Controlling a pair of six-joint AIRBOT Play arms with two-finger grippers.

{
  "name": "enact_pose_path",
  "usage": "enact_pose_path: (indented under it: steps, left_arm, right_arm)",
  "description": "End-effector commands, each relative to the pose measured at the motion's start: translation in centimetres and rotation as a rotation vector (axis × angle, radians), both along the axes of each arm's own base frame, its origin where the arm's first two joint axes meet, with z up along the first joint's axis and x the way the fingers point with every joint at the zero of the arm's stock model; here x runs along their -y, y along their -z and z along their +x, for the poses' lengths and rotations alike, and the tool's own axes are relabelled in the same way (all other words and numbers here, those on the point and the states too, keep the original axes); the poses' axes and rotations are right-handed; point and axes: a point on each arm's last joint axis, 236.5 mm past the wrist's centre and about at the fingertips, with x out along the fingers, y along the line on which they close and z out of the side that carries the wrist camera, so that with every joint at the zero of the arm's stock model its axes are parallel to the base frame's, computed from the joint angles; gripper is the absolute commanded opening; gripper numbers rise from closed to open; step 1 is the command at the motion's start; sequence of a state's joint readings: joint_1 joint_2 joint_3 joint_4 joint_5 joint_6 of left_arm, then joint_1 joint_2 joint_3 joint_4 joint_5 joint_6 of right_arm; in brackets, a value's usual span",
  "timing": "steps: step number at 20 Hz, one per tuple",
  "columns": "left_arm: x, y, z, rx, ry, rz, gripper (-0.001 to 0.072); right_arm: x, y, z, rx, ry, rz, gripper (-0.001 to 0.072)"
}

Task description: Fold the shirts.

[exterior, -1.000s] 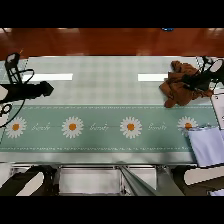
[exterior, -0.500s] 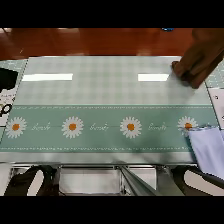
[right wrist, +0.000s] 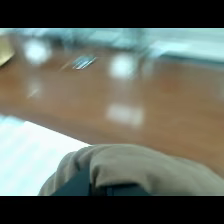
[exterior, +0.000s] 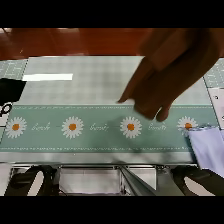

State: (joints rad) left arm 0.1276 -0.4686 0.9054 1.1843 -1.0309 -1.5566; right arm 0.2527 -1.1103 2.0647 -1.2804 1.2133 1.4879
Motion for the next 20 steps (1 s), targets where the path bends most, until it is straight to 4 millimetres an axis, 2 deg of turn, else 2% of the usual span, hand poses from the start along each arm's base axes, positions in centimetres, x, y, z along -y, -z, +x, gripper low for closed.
enact_pose_path:
  steps: [1,2,4,6,9,12,13,14,15,16,17,18,19,20]
  left_arm:
    - [1.5,1.1,-0.6,-0.052,0.057,-0.005,0.0506]
    - [1.4,1.2,-0.5,-0.049,0.07,0.018,0.0506]
    - [-0.7,1.8,-0.2,-0.054,0.042,0.133,0.0506]
    - [-2.7,2.6,-0.1,-0.092,-0.032,0.146,0.0506]
    - [-2.5,4.0,-0.5,-0.158,-0.015,0.139,0.0506]
    - [-1.1,5.6,-0.1,-0.184,0.025,0.118,0.0506]
    - [-0.6,6.6,0.1,-0.201,0.044,0.116,0.0506]
    - [0.0,8.0,0.1,-0.235,0.064,0.113,0.0506]
    - [0.4,9.1,0.0,-0.27,0.08,0.107,0.0505]
    - [0.7,10.1,-0.1,-0.308,0.096,0.1,0.0506]
    - [0.7,10.7,-0.2,-0.326,0.132,0.135,0.0506]
    - [-0.1,11.6,-0.2,-0.346,0.165,0.214,0.0506]
    - [-2.0,12.9,-0.4,-0.404,0.13,0.272,0.0506]
    - [-3.2,14.0,-0.6,-0.458,0.085,0.283,0.0505]
  right_arm:
    - [-7.7,6.4,-2.2,-0.192,-0.189,-0.085,0.003]
    - [-9.7,9.5,-1.6,-0.263,-0.211,-0.116,0.0029]
    - [-14.4,16.3,-1.3,-0.425,-0.293,-0.178,0.003]
    - [-19.5,22.6,-1.7,-0.538,-0.379,-0.241,0.003]
    - [-26.8,30.5,-2.1,-0.665,-0.457,-0.247,0.003]
    - [-33.1,35.4,-2.6,-0.772,-0.506,-0.107,0.003]
    - [-34.2,36.4,-2.4,-0.8,-0.502,-0.063,0.003]
    - [-35.1,37.1,-2.3,-0.831,-0.493,-0.016,0.0072]
    - [-35.3,37.3,-1.8,-0.852,-0.48,0.019,0.0284]
    - [-34.7,37.0,-1.1,-0.858,-0.47,0.03,0.041]
    - [-32.9,36.2,0.0,-0.858,-0.453,0.012,0.0409]
    - [-29.3,35.3,1.8,-0.86,-0.405,-0.035,0.0409]
    - [-24.1,34.3,3.7,-0.865,-0.31,-0.091,0.0409]
    - [-18.0,33.4,5.4,-0.868,-0.176,-0.164,0.0409]
